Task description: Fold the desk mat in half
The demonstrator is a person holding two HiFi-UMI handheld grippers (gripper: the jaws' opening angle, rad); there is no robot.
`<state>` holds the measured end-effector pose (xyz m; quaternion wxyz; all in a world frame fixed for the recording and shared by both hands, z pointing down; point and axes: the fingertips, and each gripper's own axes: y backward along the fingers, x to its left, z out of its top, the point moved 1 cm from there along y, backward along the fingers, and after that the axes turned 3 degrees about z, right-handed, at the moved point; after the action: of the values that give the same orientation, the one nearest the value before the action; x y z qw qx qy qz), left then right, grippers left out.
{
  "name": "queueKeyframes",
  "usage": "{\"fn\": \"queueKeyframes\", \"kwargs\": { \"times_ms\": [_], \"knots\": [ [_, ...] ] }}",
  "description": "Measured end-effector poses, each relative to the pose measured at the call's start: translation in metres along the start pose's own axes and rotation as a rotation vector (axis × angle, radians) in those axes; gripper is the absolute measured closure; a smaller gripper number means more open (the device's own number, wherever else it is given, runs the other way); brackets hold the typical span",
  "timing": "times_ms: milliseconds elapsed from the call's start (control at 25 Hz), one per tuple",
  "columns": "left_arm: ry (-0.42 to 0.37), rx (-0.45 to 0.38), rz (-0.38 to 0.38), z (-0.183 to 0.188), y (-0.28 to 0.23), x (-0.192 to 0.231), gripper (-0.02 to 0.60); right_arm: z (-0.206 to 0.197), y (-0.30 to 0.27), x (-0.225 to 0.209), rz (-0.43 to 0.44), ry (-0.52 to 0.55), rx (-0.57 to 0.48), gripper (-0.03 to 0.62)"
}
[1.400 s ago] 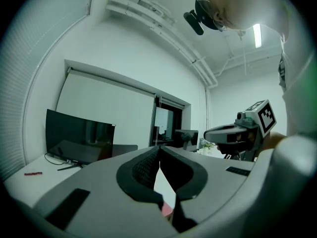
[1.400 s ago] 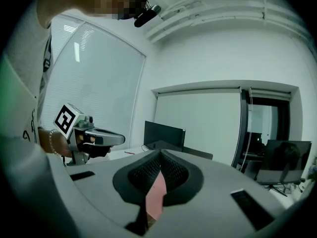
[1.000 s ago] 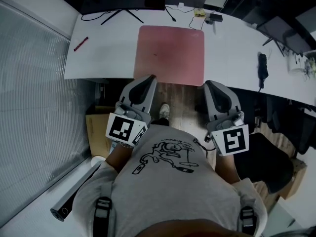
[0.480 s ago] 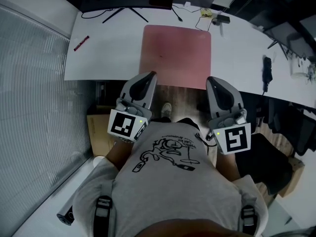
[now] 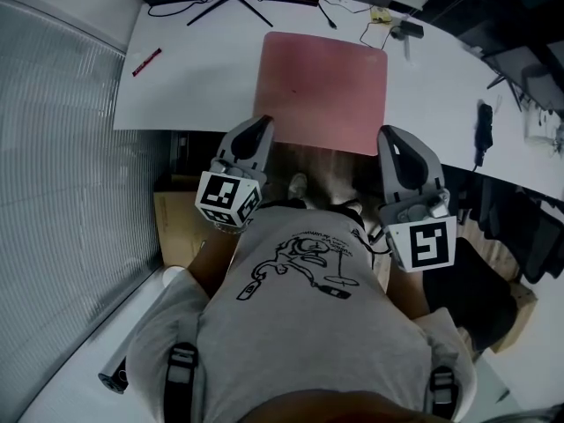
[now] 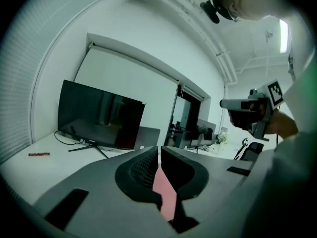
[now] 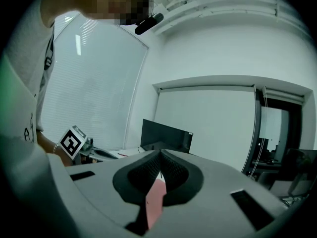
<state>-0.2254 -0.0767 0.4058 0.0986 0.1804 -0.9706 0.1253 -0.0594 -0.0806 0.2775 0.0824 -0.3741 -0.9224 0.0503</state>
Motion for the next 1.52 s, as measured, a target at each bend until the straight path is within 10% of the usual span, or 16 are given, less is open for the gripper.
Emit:
{"fn": "queueKeyframes", "kwargs": {
  "times_ms": [720,1520],
  "knots": [
    [-0.027,0.138,0.142,-0.121,-0.018,0.056,0.503,-0.008,0.0,-0.012,0.027,0.018,0.012,0.588],
    [0.18,0.381,0.214,-0.251,-0.018,0.112,0.491,-0.006,-0.004,-0.009,0.036,0.039,0.023,0.588]
  ]
}}
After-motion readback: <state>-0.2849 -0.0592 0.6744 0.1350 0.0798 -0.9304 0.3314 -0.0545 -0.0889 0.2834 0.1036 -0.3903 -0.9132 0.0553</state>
